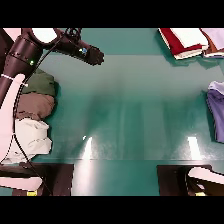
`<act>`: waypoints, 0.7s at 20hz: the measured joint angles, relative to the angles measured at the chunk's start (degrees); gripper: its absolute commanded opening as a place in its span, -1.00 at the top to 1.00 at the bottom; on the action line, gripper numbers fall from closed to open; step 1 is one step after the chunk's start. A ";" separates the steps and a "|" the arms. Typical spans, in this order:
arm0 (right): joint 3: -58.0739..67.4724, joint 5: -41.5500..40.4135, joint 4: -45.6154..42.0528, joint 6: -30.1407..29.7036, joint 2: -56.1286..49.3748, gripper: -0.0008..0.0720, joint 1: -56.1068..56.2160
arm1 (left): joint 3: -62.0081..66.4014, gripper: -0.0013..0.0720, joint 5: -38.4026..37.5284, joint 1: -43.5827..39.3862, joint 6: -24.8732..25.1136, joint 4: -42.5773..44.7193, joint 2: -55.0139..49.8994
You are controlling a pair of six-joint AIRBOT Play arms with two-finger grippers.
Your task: Fold the shirts.
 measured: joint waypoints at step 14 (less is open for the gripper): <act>-21.88 4.00 -9.03 10.69 12.92 -0.53 -6.32 | 0.00 0.90 0.00 0.00 1.75 -0.04 0.00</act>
